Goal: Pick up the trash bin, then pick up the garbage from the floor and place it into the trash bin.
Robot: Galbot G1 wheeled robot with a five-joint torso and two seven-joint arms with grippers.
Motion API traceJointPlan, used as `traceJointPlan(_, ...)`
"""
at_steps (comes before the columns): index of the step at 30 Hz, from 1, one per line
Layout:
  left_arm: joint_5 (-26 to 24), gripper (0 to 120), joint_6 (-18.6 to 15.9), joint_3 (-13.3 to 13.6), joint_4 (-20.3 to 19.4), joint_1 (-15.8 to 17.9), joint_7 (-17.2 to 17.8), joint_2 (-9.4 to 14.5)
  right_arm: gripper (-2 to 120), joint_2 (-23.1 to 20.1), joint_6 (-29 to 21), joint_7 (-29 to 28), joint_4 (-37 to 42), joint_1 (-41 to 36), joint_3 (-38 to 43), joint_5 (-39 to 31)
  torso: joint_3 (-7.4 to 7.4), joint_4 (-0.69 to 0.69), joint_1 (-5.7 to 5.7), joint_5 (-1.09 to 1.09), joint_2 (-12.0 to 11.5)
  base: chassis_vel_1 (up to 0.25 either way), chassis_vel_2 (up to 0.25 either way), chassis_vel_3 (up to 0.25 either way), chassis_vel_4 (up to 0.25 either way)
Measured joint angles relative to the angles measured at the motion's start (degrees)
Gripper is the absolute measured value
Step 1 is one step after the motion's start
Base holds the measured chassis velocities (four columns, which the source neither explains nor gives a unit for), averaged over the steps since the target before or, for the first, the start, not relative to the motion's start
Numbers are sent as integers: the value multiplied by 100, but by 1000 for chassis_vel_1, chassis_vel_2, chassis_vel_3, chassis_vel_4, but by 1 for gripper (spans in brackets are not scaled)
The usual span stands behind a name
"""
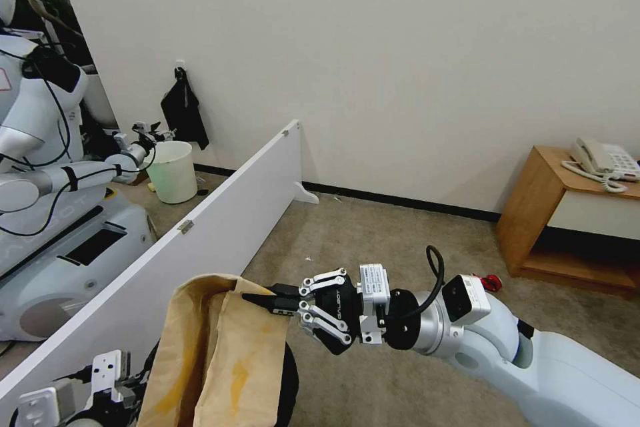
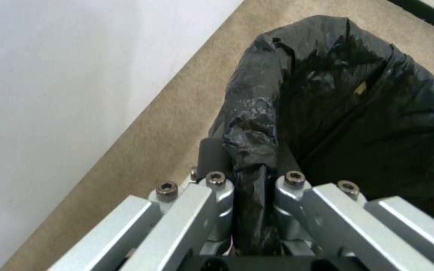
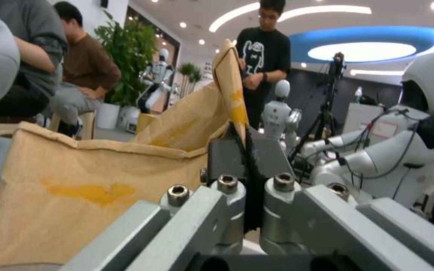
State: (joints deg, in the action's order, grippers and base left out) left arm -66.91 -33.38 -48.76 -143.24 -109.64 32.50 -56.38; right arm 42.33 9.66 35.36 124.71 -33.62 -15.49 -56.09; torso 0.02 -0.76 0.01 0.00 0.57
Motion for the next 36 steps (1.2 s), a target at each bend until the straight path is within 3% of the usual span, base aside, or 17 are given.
traceJointPlan(13,-149,4,10,10,0,6,-1,-21,0,155,27,-7,-110,230,-120,-59,0,0,0,0,0,0,0,0,0)
traceJointPlan(22,-751,4,21,-18,0,58,112,-21,0,118,88,29,-212,339,-84,-45,0,0,0,0,0,0,0,0,0)
traceJointPlan(36,-963,4,19,-12,0,144,210,-15,0,15,168,96,-272,348,30,-61,0,0,0,0,0,0,0,0,0)
